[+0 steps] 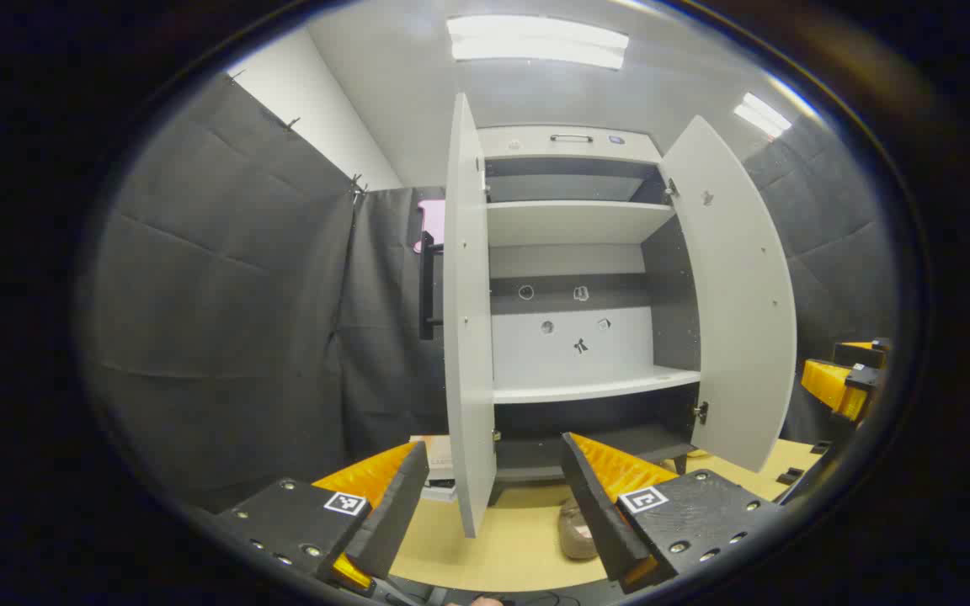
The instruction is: Grab one shoe with the right hand and put it into the shoe cabinet, grab the other shoe with the left hand and put it into the shoe cabinet; then close the right door with the right hand and the left door with the left hand.
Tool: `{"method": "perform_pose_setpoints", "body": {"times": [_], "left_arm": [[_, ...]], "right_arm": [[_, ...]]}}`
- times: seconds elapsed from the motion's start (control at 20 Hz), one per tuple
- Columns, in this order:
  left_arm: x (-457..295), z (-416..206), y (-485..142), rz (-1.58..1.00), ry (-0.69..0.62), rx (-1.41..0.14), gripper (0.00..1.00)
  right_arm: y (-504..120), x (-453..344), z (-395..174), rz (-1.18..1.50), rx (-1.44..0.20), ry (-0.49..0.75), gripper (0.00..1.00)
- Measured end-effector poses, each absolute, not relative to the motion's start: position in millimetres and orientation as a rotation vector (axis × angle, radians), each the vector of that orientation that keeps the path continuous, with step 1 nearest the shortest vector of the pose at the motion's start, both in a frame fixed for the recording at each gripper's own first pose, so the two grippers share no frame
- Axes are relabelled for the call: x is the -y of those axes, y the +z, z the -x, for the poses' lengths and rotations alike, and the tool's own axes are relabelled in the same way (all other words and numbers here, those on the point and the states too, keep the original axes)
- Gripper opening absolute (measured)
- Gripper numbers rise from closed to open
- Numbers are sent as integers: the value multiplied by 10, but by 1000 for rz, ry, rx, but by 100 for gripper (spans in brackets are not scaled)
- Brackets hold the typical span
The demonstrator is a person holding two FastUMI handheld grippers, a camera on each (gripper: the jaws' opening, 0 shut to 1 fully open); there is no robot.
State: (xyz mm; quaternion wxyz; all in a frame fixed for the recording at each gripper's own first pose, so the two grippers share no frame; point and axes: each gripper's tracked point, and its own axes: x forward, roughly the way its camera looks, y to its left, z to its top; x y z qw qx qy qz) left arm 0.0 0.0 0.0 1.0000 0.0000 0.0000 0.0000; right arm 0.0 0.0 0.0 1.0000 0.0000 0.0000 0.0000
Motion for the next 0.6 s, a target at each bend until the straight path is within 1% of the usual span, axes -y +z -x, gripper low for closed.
{"method": "perform_pose_setpoints", "body": {"times": [0.05,0.1,0.2,0.25,0.3,0.35,0.45,0.5,0.6], "left_arm": [[8,-3,-5,0,-2,1,92],[12,-8,3,1,-3,1,99],[11,-20,-5,3,-5,1,99],[12,-14,2,3,-6,2,92],[17,-21,4,4,-7,3,92],[20,-30,-7,3,-9,3,99],[35,-44,-10,3,-11,2,99],[43,-57,-10,4,-13,1,92],[61,-86,-19,1,-15,2,93]], "right_arm": [[1,3,0,-1,-1,-1,97],[7,2,1,-1,-1,-2,97],[2,-1,-1,1,-1,-3,97],[3,1,-5,2,-3,-3,97],[7,-2,-9,3,-4,-2,97],[-1,1,-5,4,-6,-2,97],[-8,-4,-17,5,-12,1,97],[-8,-7,-24,6,-14,3,97],[-29,-20,-55,7,-19,8,97]]}}
